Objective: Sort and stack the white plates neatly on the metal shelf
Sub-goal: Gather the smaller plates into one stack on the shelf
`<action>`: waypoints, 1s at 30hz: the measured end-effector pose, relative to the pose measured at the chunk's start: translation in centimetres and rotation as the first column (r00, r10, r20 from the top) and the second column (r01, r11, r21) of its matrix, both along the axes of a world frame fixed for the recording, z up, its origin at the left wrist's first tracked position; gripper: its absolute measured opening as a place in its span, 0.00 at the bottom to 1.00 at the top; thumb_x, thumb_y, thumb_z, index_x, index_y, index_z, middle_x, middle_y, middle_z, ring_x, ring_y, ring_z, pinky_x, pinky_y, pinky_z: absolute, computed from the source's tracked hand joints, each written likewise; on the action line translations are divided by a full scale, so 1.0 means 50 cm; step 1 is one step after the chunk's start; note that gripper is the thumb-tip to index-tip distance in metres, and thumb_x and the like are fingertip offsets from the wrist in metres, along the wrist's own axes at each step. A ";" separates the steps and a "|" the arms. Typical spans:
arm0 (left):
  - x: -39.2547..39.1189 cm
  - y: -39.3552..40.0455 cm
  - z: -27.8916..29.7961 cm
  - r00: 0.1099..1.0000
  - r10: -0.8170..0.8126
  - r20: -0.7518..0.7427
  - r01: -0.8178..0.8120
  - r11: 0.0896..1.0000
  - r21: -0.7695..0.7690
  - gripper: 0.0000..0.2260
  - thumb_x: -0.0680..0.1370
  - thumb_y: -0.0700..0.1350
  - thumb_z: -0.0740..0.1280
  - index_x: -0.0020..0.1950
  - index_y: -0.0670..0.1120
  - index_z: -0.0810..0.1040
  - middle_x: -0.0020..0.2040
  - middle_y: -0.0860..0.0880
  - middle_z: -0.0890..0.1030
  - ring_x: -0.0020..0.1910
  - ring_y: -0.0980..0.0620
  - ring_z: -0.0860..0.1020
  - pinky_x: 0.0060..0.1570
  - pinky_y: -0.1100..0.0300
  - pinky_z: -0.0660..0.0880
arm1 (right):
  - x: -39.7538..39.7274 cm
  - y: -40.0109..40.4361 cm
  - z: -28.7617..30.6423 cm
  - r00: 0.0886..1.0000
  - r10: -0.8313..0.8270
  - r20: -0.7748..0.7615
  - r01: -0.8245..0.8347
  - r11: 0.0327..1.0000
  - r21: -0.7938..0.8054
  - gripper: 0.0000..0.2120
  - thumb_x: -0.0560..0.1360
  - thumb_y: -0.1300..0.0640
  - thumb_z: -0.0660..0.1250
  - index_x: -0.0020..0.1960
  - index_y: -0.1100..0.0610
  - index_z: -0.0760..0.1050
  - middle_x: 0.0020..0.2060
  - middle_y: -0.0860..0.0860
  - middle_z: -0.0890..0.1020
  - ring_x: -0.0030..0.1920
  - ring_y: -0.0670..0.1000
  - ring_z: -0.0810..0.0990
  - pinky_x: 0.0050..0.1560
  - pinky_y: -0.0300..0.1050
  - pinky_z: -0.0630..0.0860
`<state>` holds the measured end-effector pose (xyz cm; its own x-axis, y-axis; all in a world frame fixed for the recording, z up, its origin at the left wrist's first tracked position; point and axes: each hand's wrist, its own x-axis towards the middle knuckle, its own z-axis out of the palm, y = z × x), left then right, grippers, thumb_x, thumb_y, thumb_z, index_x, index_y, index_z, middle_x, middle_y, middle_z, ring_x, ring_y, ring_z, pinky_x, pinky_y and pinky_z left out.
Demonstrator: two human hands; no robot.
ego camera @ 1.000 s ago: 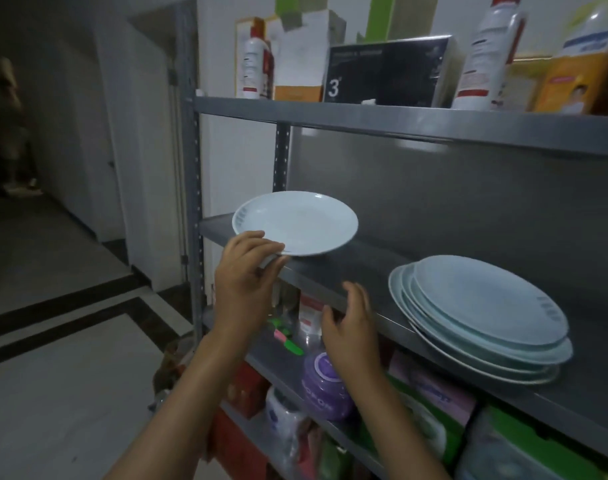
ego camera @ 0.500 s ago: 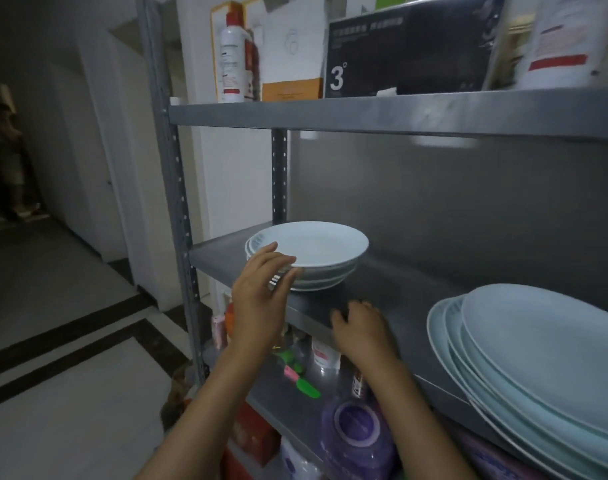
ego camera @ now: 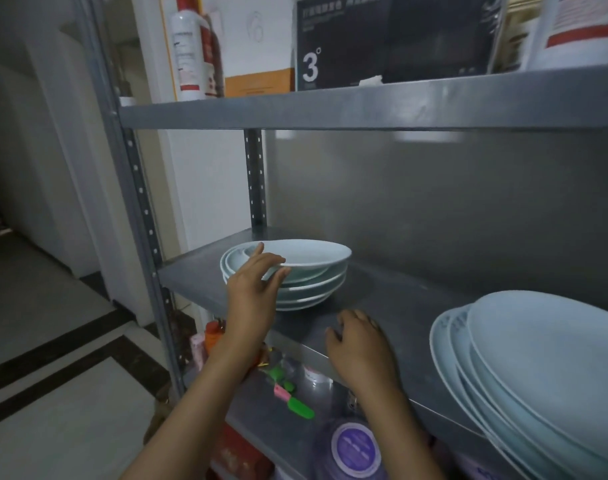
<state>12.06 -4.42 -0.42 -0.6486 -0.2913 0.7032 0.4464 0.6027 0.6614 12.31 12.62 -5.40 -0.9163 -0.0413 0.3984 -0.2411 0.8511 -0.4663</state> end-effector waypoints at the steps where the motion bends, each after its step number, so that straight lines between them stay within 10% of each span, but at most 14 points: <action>1: -0.001 -0.003 -0.001 1.000 -0.011 0.014 0.011 1.000 -0.010 0.04 0.75 0.42 0.72 0.49 0.45 0.82 0.55 0.50 0.83 0.69 0.55 0.70 0.65 0.49 0.72 | 0.000 -0.001 0.000 1.000 -0.006 0.003 0.006 1.000 -0.006 0.13 0.75 0.50 0.60 0.54 0.57 0.75 0.54 0.54 0.78 0.57 0.55 0.74 0.56 0.47 0.71; 9: 0.048 -0.014 0.020 0.983 -0.049 0.176 0.070 0.991 -0.114 0.10 0.79 0.45 0.66 0.58 0.44 0.80 0.68 0.44 0.75 0.68 0.60 0.56 0.76 0.46 0.50 | 0.012 -0.009 0.011 1.000 -0.031 -0.001 0.031 1.000 0.006 0.10 0.75 0.51 0.61 0.50 0.57 0.76 0.51 0.54 0.79 0.53 0.56 0.76 0.51 0.46 0.71; 14: 0.066 -0.027 0.021 0.972 -0.075 0.223 0.110 0.983 -0.149 0.14 0.79 0.44 0.66 0.64 0.44 0.77 0.70 0.43 0.73 0.73 0.46 0.63 0.75 0.46 0.56 | 0.026 -0.015 0.018 0.999 -0.040 0.001 0.040 0.999 0.002 0.08 0.74 0.52 0.61 0.47 0.56 0.76 0.48 0.53 0.80 0.50 0.56 0.78 0.47 0.46 0.71; 22: 0.098 -0.019 -0.021 0.990 -0.138 0.028 0.140 0.939 -0.315 0.22 0.78 0.37 0.64 0.73 0.44 0.68 0.75 0.45 0.65 0.74 0.58 0.52 0.75 0.48 0.55 | 0.040 -0.018 0.017 0.994 -0.103 -0.043 0.105 0.992 0.063 0.09 0.74 0.54 0.59 0.39 0.58 0.72 0.41 0.55 0.80 0.42 0.59 0.78 0.37 0.46 0.69; 30: 0.148 0.039 -0.180 0.954 -0.285 0.096 0.299 0.868 -0.396 0.27 0.76 0.44 0.53 0.75 0.39 0.63 0.76 0.44 0.63 0.76 0.48 0.58 0.74 0.50 0.56 | 0.133 -0.011 -0.074 0.944 -0.168 -0.283 0.258 0.911 0.322 0.19 0.77 0.53 0.55 0.56 0.61 0.80 0.55 0.57 0.83 0.58 0.55 0.80 0.63 0.49 0.73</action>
